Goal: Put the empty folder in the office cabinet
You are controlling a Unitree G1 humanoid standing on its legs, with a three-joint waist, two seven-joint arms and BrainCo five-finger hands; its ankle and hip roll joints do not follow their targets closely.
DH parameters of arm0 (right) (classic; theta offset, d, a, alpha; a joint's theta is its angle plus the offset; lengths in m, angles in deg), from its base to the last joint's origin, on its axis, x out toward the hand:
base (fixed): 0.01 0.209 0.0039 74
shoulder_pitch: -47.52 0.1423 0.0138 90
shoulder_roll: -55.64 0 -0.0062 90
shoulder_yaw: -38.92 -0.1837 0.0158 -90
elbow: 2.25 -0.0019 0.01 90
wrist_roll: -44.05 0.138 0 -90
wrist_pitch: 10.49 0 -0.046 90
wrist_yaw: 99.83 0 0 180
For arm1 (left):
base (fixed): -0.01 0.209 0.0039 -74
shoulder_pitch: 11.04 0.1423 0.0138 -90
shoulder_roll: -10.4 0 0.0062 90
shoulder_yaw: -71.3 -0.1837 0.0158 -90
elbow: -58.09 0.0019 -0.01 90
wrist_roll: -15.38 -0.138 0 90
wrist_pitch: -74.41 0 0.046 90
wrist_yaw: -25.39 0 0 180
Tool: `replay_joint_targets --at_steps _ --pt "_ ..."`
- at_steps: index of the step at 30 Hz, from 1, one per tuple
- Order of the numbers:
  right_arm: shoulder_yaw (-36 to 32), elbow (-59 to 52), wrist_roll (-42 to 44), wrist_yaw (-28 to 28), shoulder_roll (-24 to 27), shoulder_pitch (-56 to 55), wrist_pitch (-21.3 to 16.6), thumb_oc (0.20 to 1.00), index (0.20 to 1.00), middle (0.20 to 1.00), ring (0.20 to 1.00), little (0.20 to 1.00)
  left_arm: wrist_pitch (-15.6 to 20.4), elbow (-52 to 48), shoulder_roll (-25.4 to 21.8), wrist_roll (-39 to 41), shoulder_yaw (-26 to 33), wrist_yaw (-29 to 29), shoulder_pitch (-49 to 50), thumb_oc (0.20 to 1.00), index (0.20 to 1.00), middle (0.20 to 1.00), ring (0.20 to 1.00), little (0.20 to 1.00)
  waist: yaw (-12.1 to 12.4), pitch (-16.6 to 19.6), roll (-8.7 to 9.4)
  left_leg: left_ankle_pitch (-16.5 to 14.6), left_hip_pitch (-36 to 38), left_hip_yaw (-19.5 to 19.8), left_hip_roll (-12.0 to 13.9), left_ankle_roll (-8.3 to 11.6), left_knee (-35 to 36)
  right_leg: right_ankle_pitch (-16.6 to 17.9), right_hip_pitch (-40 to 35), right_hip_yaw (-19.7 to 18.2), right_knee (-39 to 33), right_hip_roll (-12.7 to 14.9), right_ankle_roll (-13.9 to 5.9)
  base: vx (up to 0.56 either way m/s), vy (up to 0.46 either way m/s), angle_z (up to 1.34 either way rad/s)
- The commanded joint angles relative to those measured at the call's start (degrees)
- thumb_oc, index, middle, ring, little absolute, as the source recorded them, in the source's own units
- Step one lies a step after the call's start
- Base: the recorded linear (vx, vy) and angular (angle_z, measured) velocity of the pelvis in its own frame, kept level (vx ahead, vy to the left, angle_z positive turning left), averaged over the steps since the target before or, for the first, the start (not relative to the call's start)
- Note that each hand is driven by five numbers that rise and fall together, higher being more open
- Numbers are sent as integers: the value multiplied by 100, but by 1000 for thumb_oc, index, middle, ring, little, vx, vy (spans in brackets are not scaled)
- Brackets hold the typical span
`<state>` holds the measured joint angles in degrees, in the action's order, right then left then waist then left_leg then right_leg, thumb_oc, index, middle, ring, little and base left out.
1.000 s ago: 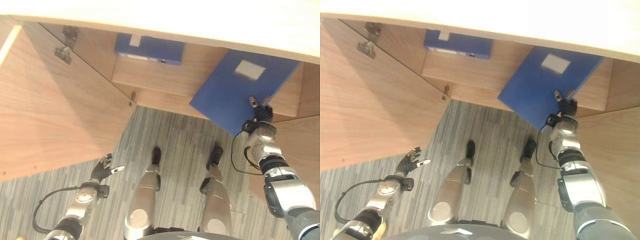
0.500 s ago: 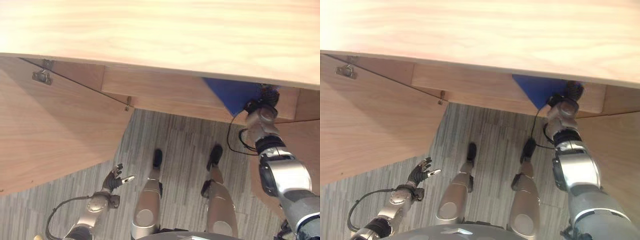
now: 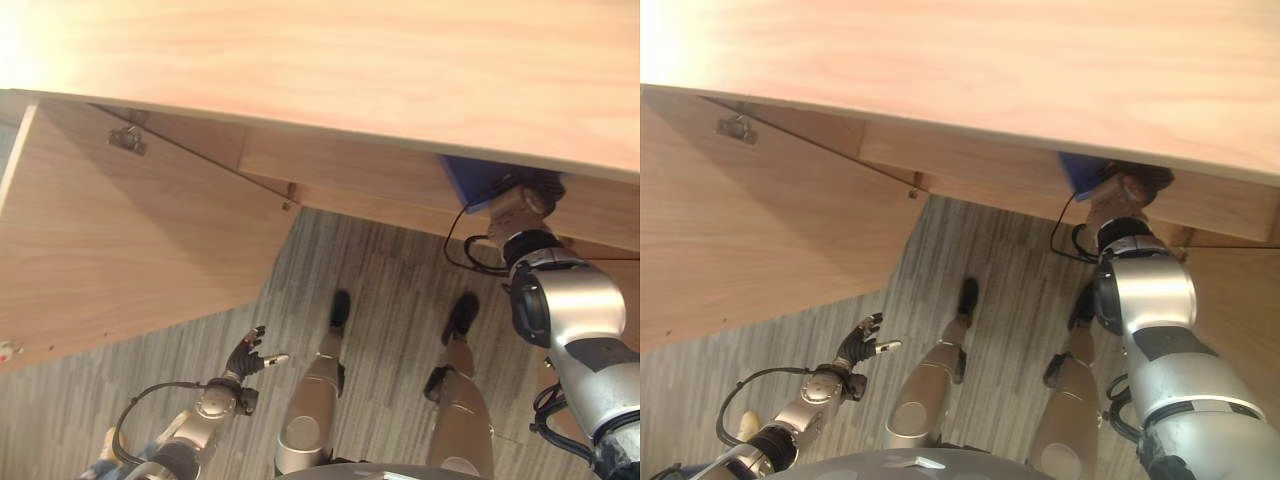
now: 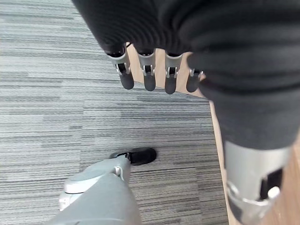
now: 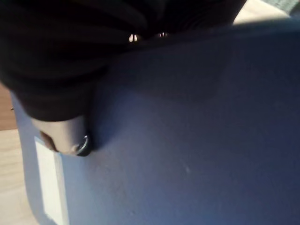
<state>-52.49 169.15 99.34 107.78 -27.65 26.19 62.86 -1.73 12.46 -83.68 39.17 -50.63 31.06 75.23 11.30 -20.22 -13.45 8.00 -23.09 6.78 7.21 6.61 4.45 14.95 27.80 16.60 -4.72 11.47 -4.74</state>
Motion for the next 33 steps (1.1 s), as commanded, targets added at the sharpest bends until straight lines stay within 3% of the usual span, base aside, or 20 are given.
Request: replay_joint_targets --at_steps 1,6,10,14,20,30,32,33 --pt "89 -36 493 275 660 607 -306 200 200 200 200 200 61 -30 -248 -125 -366 -125 -193 1000 1000 1000 1000 1000 133 54 189 -716 446 -326 152 181 -270 -430 194 -407 562 448 -583 0 0 0" --pt "283 -47 246 575 1001 866 -387 200 200 200 200 200 59 -42 -200 -122 -435 -144 -176 1000 1000 1000 1000 1000 304 104 -5 -538 443 -302 258 237 8 -699 526 -333 961 390 -556 21 -30 0" --pt "93 38 892 547 1052 985 -590 200 200 200 200 200 35 318 -92 -178 -489 -178 -251 1000 1000 1000 1000 1000 377 207 -121 -493 350 -254 313 313 55 -910 744 -240 1270 378 -538 23 -18 3" --pt "58 65 924 682 1018 1083 -708 200 200 200 200 200 13 402 -79 -191 -505 -212 -288 1000 1000 1000 1000 1000 427 264 -205 -484 291 -220 327 332 55 -982 858 -224 1423 383 -535 0 0 0" --pt "378 84 733 557 1060 1416 -458 200 200 200 200 200 49 315 -188 -63 -393 -203 -262 1000 1000 1000 1000 1000 533 309 -321 -436 160 -159 311 390 55 -1065 1107 -264 1657 434 -535 3 -5 2" --pt "1199 9 285 -4 1255 1852 63 200 200 200 200 200 20 300 -337 164 -11 -99 -50 1000 1000 1000 1000 1000 651 316 -348 -307 -146 -83 437 500 55 -1332 1650 -263 2231 418 -457 12 -51 5" --pt "1310 18 228 -28 1310 1960 92 200 200 200 200 200 -8 329 -356 251 74 -88 -46 1000 1000 1000 1000 1000 684 351 -356 -387 -159 -62 507 519 55 -1595 1739 -321 2408 376 -500 69 -71 11" --pt "1315 21 230 -28 1314 1965 90 200 200 200 200 200 -7 326 -354 252 71 -86 -48 1000 1000 1000 1000 1000 679 309 -354 -276 -216 -68 493 525 55 -1437 1809 -267 2414 396 -430 41 -80 20"
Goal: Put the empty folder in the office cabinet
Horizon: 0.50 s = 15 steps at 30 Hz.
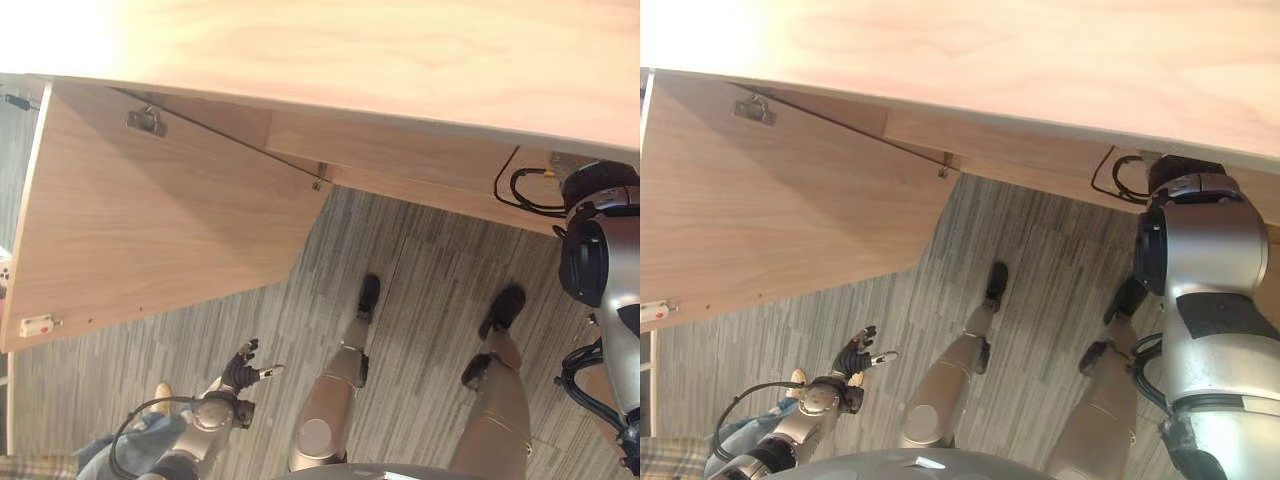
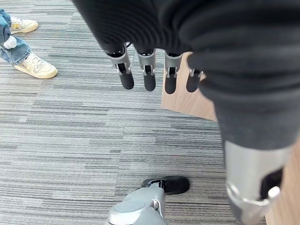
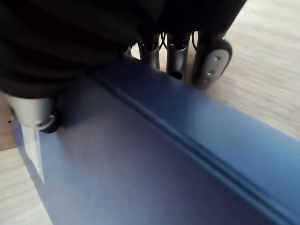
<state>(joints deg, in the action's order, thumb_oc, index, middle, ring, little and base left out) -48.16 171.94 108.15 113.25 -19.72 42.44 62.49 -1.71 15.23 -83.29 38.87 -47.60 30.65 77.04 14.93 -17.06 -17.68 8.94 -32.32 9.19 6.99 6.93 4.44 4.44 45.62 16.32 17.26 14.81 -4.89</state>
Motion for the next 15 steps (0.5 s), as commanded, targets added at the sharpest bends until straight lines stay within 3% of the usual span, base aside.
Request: replay_joint_targets --at_steps 1,2,3,6,7,11,12,13,15 --pt "975 -287 -724 -607 514 371 153 200 200 200 200 200 -23 64 -400 335 -180 -39 -191 1000 1000 1000 1000 1000 338 -18 57 -355 688 -314 556 501 56 -456 108 -232 336 37 -394 23 -56 22" --pt "1011 -293 -775 -625 502 382 182 200 200 200 200 200 -31 70 -389 354 -146 -33 -176 1000 1000 1000 1000 1000 341 27 58 -450 715 -308 582 503 56 -638 131 -292 436 25 -454 31 -68 23" --pt "1015 -285 -786 -628 508 375 186 200 200 200 200 200 -35 84 -405 347 -114 -46 -184 1000 1000 1000 1000 1000 336 -20 59 -314 657 -314 588 511 56 -488 225 -233 464 35 -380 13 -34 12" --pt "1066 -266 -865 -633 504 344 201 200 200 200 200 200 -48 107 -410 325 -67 -56 -185 1000 1000 1000 1000 1000 316 -29 76 -288 650 -321 598 506 56 -517 282 -242 517 3 -361 9 -22 8" --pt "1057 -256 -873 -654 507 333 213 200 200 200 200 200 -49 115 -408 320 -39 -49 -189 1000 1000 1000 1000 1000 313 20 79 -392 690 -322 612 499 56 -686 236 -289 523 -19 -426 115 -18 -7" --pt "1010 -147 -952 -770 595 162 290 200 200 200 200 200 -62 268 -454 317 160 -45 -200 1000 1000 1000 1000 1000 310 71 45 -436 732 -306 628 490 56 -743 224 -232 646 -26 -412 17 -16 2" --pt "996 -151 -951 -756 584 115 267 200 200 200 200 200 -61 300 -455 319 163 -51 -215 1000 1000 1000 1000 1000 295 40 48 -318 697 -313 613 494 56 -566 239 -155 602 -5 -338 1 -8 -13" --pt "996 -154 -953 -754 578 115 268 200 200 200 200 200 -61 306 -454 320 167 -50 -216 1000 1000 1000 1000 1000 297 83 43 -434 752 -307 628 492 56 -746 187 -212 629 -25 -410 -106 -14 0" --pt "933 -154 -846 -733 487 78 213 200 200 200 200 200 -73 442 -385 309 166 -142 -286 1000 1000 1000 1000 1000 252 32 50 -355 759 -320 606 483 56 -571 175 -154 589 -6 -328 -63 -2 15"
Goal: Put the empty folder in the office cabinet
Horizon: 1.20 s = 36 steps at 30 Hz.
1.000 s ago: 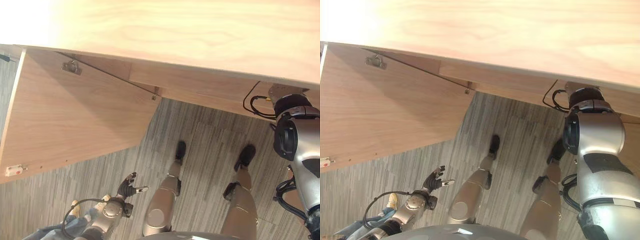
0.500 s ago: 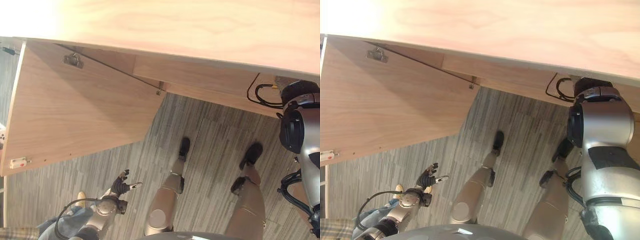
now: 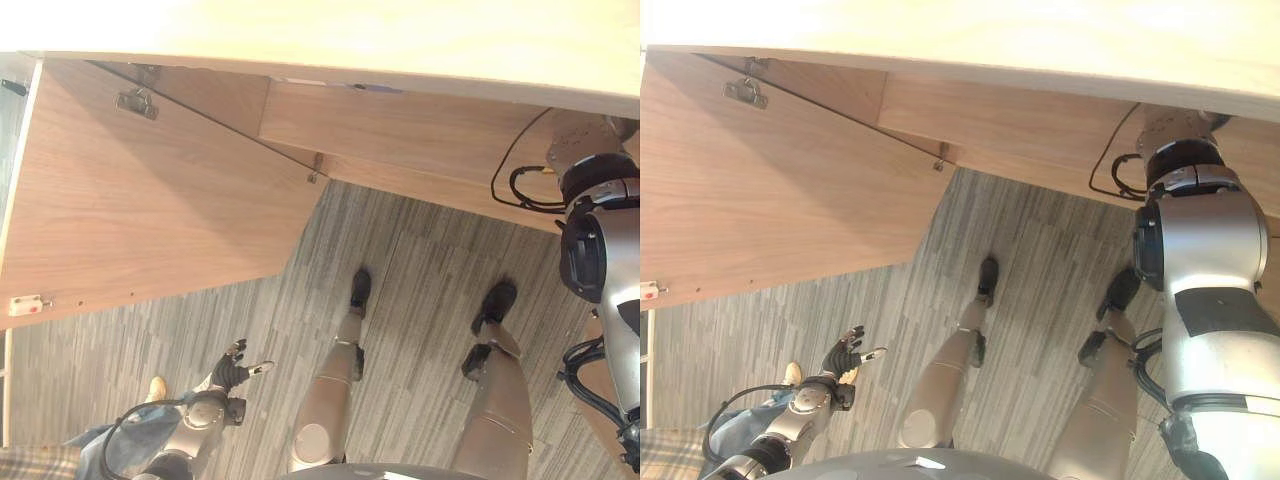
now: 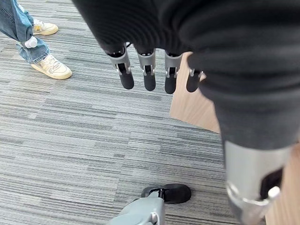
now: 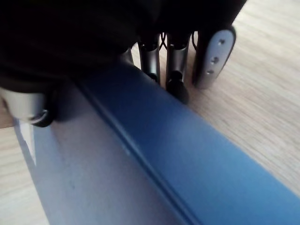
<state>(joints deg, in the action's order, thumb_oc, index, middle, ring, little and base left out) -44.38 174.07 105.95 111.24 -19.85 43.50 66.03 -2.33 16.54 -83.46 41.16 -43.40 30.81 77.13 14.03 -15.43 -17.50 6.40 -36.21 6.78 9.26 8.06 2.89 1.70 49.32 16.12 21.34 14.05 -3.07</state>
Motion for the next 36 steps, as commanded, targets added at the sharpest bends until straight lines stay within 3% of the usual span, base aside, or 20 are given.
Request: replay_joint_targets --at_steps 1,2,3,4,5,8,9,10,21,27,36 --pt "555 -367 -627 -532 500 -27 -141 200 200 200 200 200 -11 312 -369 80 -254 -158 -295 1000 1000 1000 1000 1000 343 -131 33 -101 1149 -80 379 370 211 -297 -195 -135 181 70 -510 0 0 0" --pt "547 -372 -605 -535 468 -10 -156 200 200 200 200 200 -20 321 -346 96 -246 -169 -311 1000 1000 1000 1000 1000 334 -137 36 -100 1156 -87 372 366 211 -289 -206 -141 164 74 -515 -32 33 -4" --pt "528 -349 -525 -541 441 48 -142 533 533 533 533 533 -28 353 -323 127 -246 -208 -333 1000 1000 1000 1000 1000 320 -153 34 -120 1159 -92 342 358 211 -242 -206 -152 125 88 -515 57 35 -3" --pt "534 -344 -522 -544 436 57 -139 1000 1000 1000 1000 1000 -29 357 -321 128 -239 -208 -337 1000 1000 1000 1000 1000 324 -113 31 -236 1213 -89 356 354 211 -418 -253 -216 152 68 -588 -58 55 -1" --pt "554 -309 -427 -554 404 166 -100 1000 1000 1000 1000 1000 -36 396 -308 151 -252 -237 -362 1000 1000 1000 1000 1000 323 -189 32 -122 1166 -109 311 352 211 -191 -213 -189 69 93 -529 -42 45 0" --pt "608 -314 -392 -583 376 231 -73 1000 1000 1000 1000 1000 -45 392 -308 158 -264 -228 -357 1000 1000 1000 1000 1000 315 -214 32 -132 1162 -118 276 352 211 -113 -239 -217 -44 100 -549 -29 46 -3" --pt "704 -408 -431 -540 9 238 -121 1000 1000 1000 1000 1000 -143 580 -159 270 -370 -558 -1150 1000 1000 1000 1000 1000 205 -175 85 -228 1203 -165 285 374 211 -216 -268 -302 -76 67 -616 -10 108 -4" --pt "752 -488 -528 -398 -212 270 -24 1000 1000 1000 1000 1000 -155 734 -114 405 -413 -583 -1405 1000 1000 1000 1000 1000 120 -267 113 -151 1168 -232 260 393 211 -21 -220 -305 -154 85 -577 -18 99 0" --pt "1115 -283 -752 -469 -624 193 267 1000 1000 1000 1000 1000 -210 342 -79 593 -419 -587 -1253 1000 1000 1000 1000 1000 3 -458 321 -314 1321 -521 62 230 198 530 -545 -534 -967 60 -651 -39 69 -15" --pt "851 -30 -770 -431 -901 133 445 1000 1000 1000 1000 1000 -249 492 7 558 -532 -696 -1670 1000 1000 1000 1000 1000 -217 -697 560 -809 1120 -632 -182 84 -639 787 -843 -753 -1309 136 -665 -47 46 -9" --pt "601 -35 -863 -241 -1141 -152 428 1000 1000 1000 1000 1000 -277 687 162 478 -660 -831 -2028 1000 1000 1000 1000 1000 -410 -772 666 -1073 1132 -673 -334 25 -955 970 -1157 -806 -1568 258 -703 -19 36 0"
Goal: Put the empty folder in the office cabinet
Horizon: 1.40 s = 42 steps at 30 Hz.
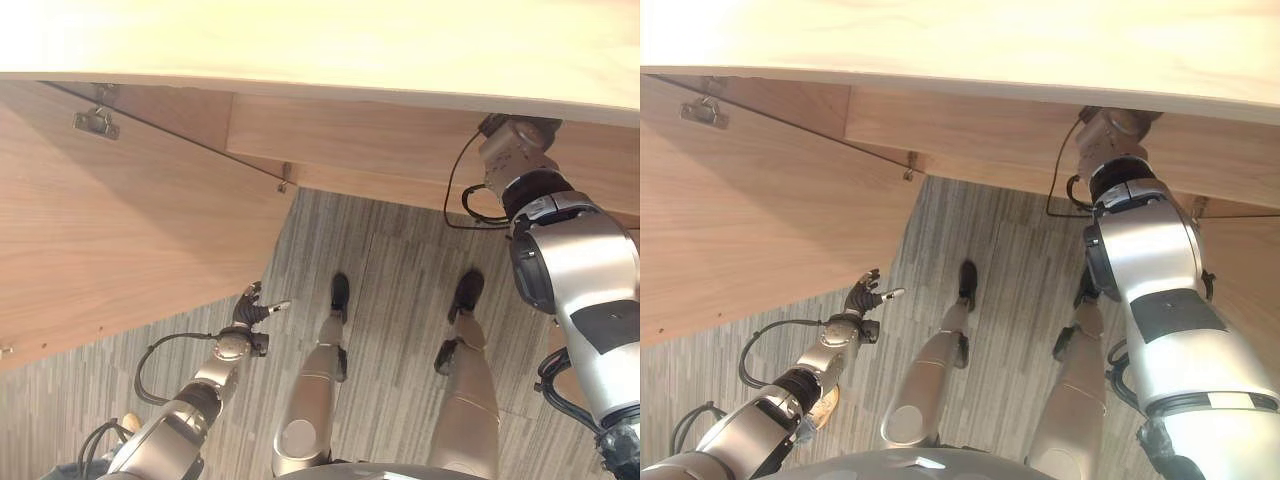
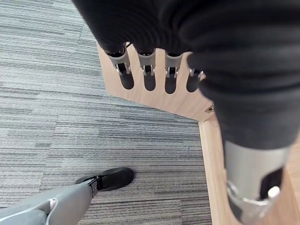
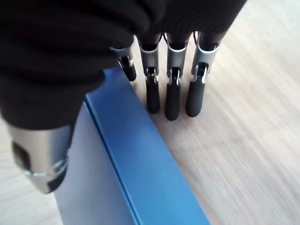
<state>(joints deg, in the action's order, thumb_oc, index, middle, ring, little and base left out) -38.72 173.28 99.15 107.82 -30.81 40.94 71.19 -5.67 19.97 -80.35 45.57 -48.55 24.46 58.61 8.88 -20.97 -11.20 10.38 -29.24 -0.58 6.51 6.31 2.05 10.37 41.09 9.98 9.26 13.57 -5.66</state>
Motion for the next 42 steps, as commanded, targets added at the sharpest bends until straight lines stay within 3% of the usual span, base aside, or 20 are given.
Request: replay_joint_targets --at_steps 1,13,21,24,25,27,30,31,34,35,39,42 --pt "-32 38 -252 185 -160 17 -116 1000 1000 1000 1000 1000 52 419 -71 43 -171 -255 -318 1000 1000 1000 1000 1000 77 -234 64 -1523 424 65 -89 186 -951 132 -364 -206 -384 321 -444 -8 37 0" --pt "-229 -230 -845 858 -998 -984 -356 1000 1000 1000 1000 1000 35 919 469 180 -323 -712 -1105 1000 1000 1000 1000 1000 -270 -334 330 -1726 491 42 -142 132 -1247 210 -547 -256 -431 369 -422 -4 6 0" --pt "319 -1052 -1623 1008 -1707 -2204 -460 1000 1000 1000 1000 1000 31 1477 890 279 -230 -1118 -1903 1000 1000 1000 1000 1000 -665 -457 708 -1887 513 -21 -142 119 -1583 295 -644 -338 -426 388 -403 -20 17 -5" --pt "1014 -2321 -2930 895 -1720 -3321 -433 1000 1000 1000 1000 1000 74 1322 840 67 -30 -1151 -1808 1000 1000 1000 1000 1000 -852 -547 910 -1976 553 -74 -111 93 -1834 335 -706 -406 -409 411 -390 -46 48 -9" --pt "1014 -2321 -2930 895 -1720 -3321 -433 1000 1000 1000 1000 1000 74 1322 840 67 -30 -1151 -1808 1000 1000 1000 1000 1000 -852 -547 910 -1976 553 -74 -111 93 -1834 335 -706 -406 -409 411 -390 -46 51 -11" --pt "1589 -3206 -4061 353 -1355 -4103 -202 1000 1000 1000 1000 1000 188 960 646 -129 147 -991 -1456 1000 1000 1000 1000 1000 -944 -640 1091 -2080 649 -92 -95 71 -2052 360 -868 -433 -400 465 -399 -53 61 -18" --pt "1804 -3809 -4468 -44 -999 -4727 -216 1000 1000 1000 1000 1000 244 693 490 -193 264 -796 -1084 1000 1000 1000 1000 1000 -999 -704 1225 -2176 761 -108 -89 44 -2233 378 -1065 -435 -411 517 -411 -39 49 -10" --pt "2012 -4386 -4945 -416 -562 -5392 -343 1000 1000 1000 1000 1000 288 477 285 -303 412 -519 -623 1000 1000 1000 1000 1000 -1046 -748 1352 -2296 907 -125 -95 13 -2401 418 -1291 -447 -424 598 -448 -44 87 -8" --pt "1935 -4780 -5310 -719 -119 -6011 -481 1000 1000 1000 1000 1000 326 267 135 -476 489 -208 -99 1000 1000 1000 1000 1000 -1089 -753 1437 -2431 1081 -145 -146 -32 -2569 479 -1564 -447 -479 715 -507 -22 110 -5" --pt "1759 -5051 -5547 -1016 251 -6527 -518 1000 1000 1000 1000 1000 381 105 -30 -617 641 -15 334 1000 1000 1000 1000 1000 -1152 -711 1511 -2565 1257 -206 -231 -97 -2711 585 -1825 -451 -588 851 -576 -25 176 -6" --pt "1670 -5298 -5628 -1346 606 -6996 -635 1000 1000 1000 1000 1000 430 -40 -194 -799 687 139 693 1000 1000 1000 1000 1000 -1216 -606 1605 -2614 1369 -260 -372 -184 -2792 714 -2024 -420 -710 1004 -640 3 132 -8" --pt "1175 -5333 -6011 -1667 982 -7972 -710 1000 1000 1000 1000 1000 493 -162 -372 -1130 870 413 1338 1000 1000 1000 1000 1000 -1366 -69 1634 -2636 1751 -488 -543 -317 -2583 1153 -2303 -212 -1075 1160 -807 75 191 -5"
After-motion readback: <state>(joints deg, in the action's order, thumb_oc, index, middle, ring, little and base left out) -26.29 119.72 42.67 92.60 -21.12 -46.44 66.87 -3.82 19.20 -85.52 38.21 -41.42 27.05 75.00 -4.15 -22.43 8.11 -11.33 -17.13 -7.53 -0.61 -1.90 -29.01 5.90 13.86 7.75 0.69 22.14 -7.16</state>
